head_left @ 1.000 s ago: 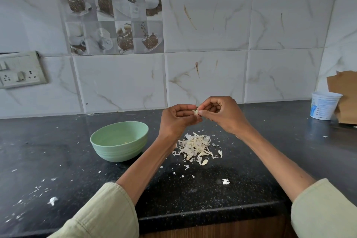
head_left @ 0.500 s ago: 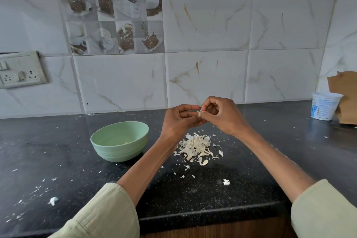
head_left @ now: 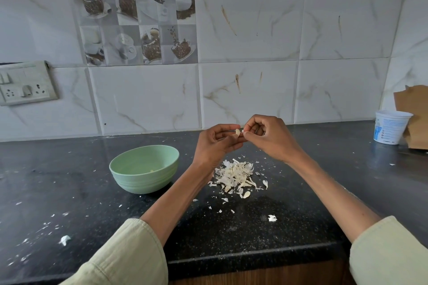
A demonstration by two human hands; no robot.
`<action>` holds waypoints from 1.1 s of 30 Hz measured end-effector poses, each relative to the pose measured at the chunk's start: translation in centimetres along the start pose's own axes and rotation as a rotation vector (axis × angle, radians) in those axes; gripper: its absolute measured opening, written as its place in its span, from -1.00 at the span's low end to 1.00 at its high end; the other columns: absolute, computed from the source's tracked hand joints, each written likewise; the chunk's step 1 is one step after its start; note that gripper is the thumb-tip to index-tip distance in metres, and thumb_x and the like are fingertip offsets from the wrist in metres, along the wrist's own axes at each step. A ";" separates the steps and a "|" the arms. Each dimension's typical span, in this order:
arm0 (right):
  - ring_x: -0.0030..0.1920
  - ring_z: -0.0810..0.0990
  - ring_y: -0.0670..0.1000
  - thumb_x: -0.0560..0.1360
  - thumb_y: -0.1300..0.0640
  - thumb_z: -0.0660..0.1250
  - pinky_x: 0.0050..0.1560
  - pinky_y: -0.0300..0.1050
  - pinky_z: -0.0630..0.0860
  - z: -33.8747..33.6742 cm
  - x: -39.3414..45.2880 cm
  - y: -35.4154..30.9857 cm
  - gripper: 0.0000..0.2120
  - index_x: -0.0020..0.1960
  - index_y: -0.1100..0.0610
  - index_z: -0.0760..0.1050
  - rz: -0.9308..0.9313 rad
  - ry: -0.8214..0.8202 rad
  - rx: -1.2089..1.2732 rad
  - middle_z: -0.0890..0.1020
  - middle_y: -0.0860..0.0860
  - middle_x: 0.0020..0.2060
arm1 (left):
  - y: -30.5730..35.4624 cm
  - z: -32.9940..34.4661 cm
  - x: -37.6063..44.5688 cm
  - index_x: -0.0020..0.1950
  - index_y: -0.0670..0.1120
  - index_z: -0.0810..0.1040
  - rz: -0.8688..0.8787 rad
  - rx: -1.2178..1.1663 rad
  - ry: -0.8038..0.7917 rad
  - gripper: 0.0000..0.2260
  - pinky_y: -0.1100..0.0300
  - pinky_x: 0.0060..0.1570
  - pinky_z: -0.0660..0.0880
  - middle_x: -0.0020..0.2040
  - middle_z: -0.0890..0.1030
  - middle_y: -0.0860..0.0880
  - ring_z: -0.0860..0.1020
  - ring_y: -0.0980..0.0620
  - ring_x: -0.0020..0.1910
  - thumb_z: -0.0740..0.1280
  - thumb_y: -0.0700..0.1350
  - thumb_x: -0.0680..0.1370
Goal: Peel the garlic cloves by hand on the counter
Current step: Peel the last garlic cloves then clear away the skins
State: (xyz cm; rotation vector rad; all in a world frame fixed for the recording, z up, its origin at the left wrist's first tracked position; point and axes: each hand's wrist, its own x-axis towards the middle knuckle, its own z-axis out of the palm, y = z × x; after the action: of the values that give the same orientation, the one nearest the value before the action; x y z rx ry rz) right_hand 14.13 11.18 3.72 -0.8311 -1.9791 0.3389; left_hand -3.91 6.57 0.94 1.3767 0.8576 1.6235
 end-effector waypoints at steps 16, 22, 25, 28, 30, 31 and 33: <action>-0.20 0.68 0.05 0.53 -0.06 0.55 -0.11 0.02 0.66 -0.1 0.3 0.3 -0.86 -0.07 -0.02 0.67 0.005 0.015 0.077 0.72 -0.06 -0.21 | -0.5 -0.4 0.6 0.14 -0.17 0.71 0.117 0.242 0.076 -0.78 0.10 0.09 0.67 -0.03 0.76 -0.13 0.74 -0.08 0.01 0.56 -0.30 0.51; -0.27 0.70 -0.02 0.59 -0.11 0.45 -0.21 -0.22 0.58 0.2 0.1 0.3 -0.78 -0.04 0.04 0.64 0.024 -0.090 0.040 0.73 -0.02 -0.25 | -0.6 -0.7 0.8 0.16 -0.09 0.70 0.161 0.327 0.157 -0.71 0.10 0.05 0.69 -0.09 0.76 -0.08 0.74 -0.03 -0.04 0.61 -0.23 0.47; -0.28 0.70 -0.06 0.66 -0.15 0.34 -0.21 -0.18 0.59 0.6 -0.1 0.5 -0.73 -0.06 0.02 0.61 0.010 -0.142 -0.032 0.71 -0.04 -0.28 | -0.5 -0.6 0.6 0.09 -0.10 0.72 0.201 0.386 0.175 -0.78 0.14 0.00 0.68 -0.14 0.75 -0.06 0.73 -0.03 -0.09 0.61 -0.19 0.48; -0.31 0.68 -0.01 0.74 -0.02 0.24 -0.23 -0.03 0.61 1.0 -0.2 0.6 -0.71 -0.09 0.06 0.58 -0.043 -0.171 -0.071 0.67 -0.01 -0.33 | -0.6 -0.6 0.6 0.02 -0.12 0.74 0.225 0.453 0.151 -0.89 0.16 -0.04 0.68 -0.20 0.75 -0.04 0.72 -0.03 -0.14 0.58 -0.15 0.53; -0.32 0.66 0.01 0.74 0.02 0.23 -0.22 0.03 0.61 1.0 -0.1 0.7 -0.71 -0.11 0.05 0.57 -0.077 -0.157 -0.113 0.66 -0.02 -0.34 | -0.8 -0.6 0.5 -0.02 -0.13 0.75 0.218 0.478 0.135 -0.88 0.18 -0.08 0.67 -0.21 0.75 -0.04 0.72 -0.02 -0.17 0.54 -0.08 0.57; -0.32 0.65 0.00 0.73 0.02 0.25 -0.22 0.02 0.60 1.0 -0.1 0.8 -0.73 -0.11 0.03 0.58 -0.089 -0.142 -0.133 0.65 -0.03 -0.34 | -0.9 -0.5 0.6 -0.04 -0.13 0.75 0.204 0.489 0.127 -0.85 0.20 -0.10 0.65 -0.22 0.75 -0.04 0.72 0.00 -0.19 0.53 -0.05 0.58; -0.33 0.64 -0.01 0.71 0.03 0.29 -0.22 0.00 0.58 1.0 0.1 0.9 -0.78 -0.09 -0.02 0.57 -0.102 -0.114 -0.141 0.65 -0.04 -0.34 | -1.1 -0.5 0.6 -0.05 -0.15 0.75 0.170 0.485 0.121 -0.82 0.25 -0.13 0.63 -0.22 0.75 -0.05 0.71 0.05 -0.21 0.51 -0.03 0.59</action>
State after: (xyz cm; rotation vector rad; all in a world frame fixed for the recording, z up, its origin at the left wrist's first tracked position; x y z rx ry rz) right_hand 13.66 11.99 2.77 -0.8101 -2.1632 0.1926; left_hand -4.30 7.56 0.14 1.7322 1.2986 1.7087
